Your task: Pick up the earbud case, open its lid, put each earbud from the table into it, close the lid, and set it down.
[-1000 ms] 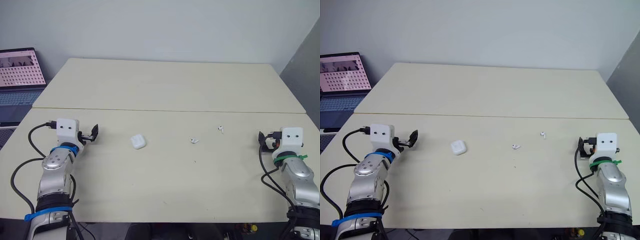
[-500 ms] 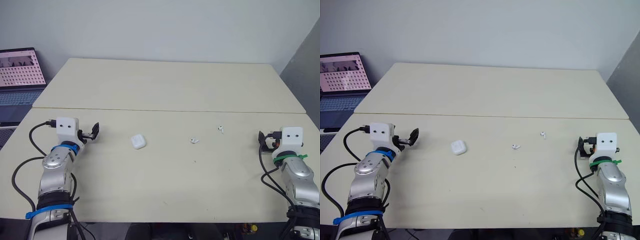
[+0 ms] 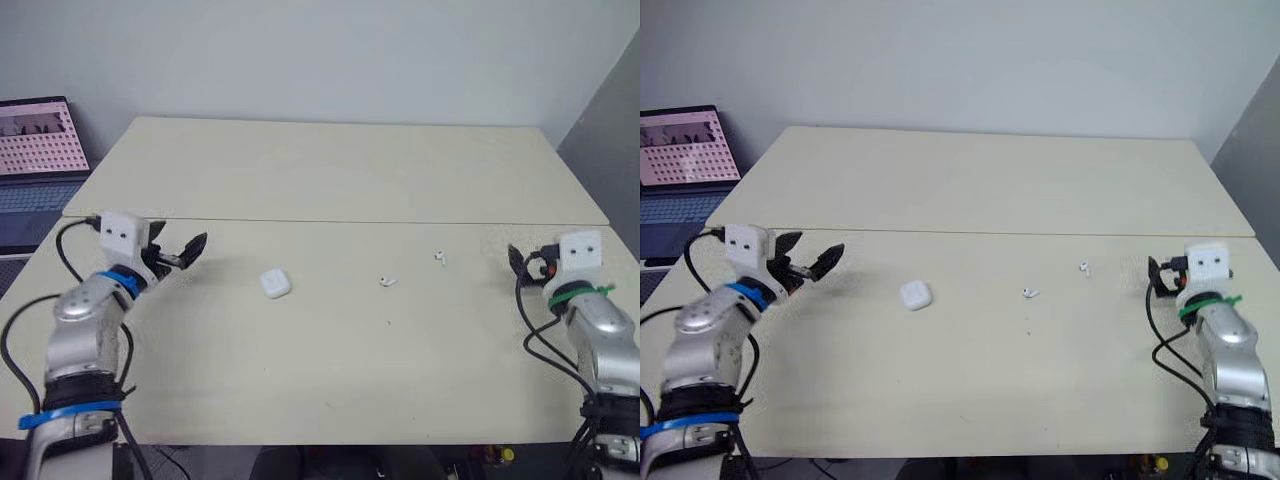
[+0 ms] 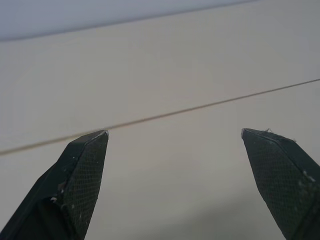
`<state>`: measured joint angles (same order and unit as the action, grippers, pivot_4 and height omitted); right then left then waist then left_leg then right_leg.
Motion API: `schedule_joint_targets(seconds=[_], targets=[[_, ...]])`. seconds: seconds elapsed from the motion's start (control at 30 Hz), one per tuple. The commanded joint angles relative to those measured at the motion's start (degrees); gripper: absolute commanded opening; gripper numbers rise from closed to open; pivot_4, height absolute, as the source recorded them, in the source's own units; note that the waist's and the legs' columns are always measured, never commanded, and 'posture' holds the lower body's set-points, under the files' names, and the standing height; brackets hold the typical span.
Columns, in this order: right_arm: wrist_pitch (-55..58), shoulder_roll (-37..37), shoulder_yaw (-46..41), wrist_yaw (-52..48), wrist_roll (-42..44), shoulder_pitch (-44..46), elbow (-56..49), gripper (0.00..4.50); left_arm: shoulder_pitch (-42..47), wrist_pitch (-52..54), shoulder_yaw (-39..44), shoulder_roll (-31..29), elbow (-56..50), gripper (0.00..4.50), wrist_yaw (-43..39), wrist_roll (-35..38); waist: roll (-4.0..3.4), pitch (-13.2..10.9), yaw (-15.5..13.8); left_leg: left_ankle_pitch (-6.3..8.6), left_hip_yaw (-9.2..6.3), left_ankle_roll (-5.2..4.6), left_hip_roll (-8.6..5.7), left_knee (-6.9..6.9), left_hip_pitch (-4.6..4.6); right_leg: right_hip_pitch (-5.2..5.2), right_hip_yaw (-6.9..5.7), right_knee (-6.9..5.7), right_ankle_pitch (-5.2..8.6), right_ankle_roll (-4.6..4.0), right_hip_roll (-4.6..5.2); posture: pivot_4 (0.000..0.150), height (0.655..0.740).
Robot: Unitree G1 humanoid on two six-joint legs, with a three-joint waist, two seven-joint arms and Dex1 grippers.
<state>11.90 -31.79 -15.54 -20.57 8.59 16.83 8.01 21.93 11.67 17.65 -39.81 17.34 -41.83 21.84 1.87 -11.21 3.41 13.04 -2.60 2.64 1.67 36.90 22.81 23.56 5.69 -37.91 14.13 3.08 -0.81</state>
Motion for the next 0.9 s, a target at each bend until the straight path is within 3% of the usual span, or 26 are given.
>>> schedule_joint_targets(seconds=[0.03,0.17,0.33,0.57,0.9], targets=[[1.34,-1.23,4.7,-11.64,5.15,4.11,-3.24,4.5,1.22,7.49,-3.33,-3.93,-8.54,4.47,-9.45,4.71,0.0,0.0,0.06,0.0,-0.01,0.0,0.01,-0.01,-0.01,0.0,0.0,0.0,0.0,0.0,-0.01,0.15,0.74],[4.84,0.01,11.63,-22.92,10.03,8.15,-6.15,4.5,2.16,12.55,-8.27,-6.74,-13.06,4.47,-16.56,5.61,-0.01,-0.01,0.08,0.0,-0.04,0.0,0.01,-0.07,0.0,0.01,-0.02,0.02,0.03,-0.04,-0.02,0.15,0.74],[11.59,4.99,21.92,-31.38,14.26,12.06,-12.2,4.5,3.62,11.5,-16.22,-7.93,-12.86,4.47,-23.3,1.48,-0.03,-0.02,0.04,0.0,-0.12,0.0,0.02,-0.08,0.05,0.07,-0.09,-0.02,0.05,-0.07,-0.04,0.15,0.74],[14.94,8.64,29.67,-32.79,12.96,12.2,-16.76,4.5,5.01,5.61,-21.46,-5.15,-6.67,4.47,-24.51,-4.88,-0.03,-0.02,-0.24,0.0,-0.16,0.0,0.02,-0.03,0.14,0.11,-0.14,-0.02,0.06,-0.09,-0.02,0.15,0.74],[17.09,6.94,29.78,-31.99,12.84,11.23,-20.18,4.5,8.21,-1.78,-24.46,-0.5,4.88,4.47,-25.97,-10.12,-0.03,-0.02,-0.22,0.0,-0.15,0.0,0.02,0.0,0.17,0.18,-0.14,-0.07,0.07,-0.1,-0.04,0.15,0.74]])
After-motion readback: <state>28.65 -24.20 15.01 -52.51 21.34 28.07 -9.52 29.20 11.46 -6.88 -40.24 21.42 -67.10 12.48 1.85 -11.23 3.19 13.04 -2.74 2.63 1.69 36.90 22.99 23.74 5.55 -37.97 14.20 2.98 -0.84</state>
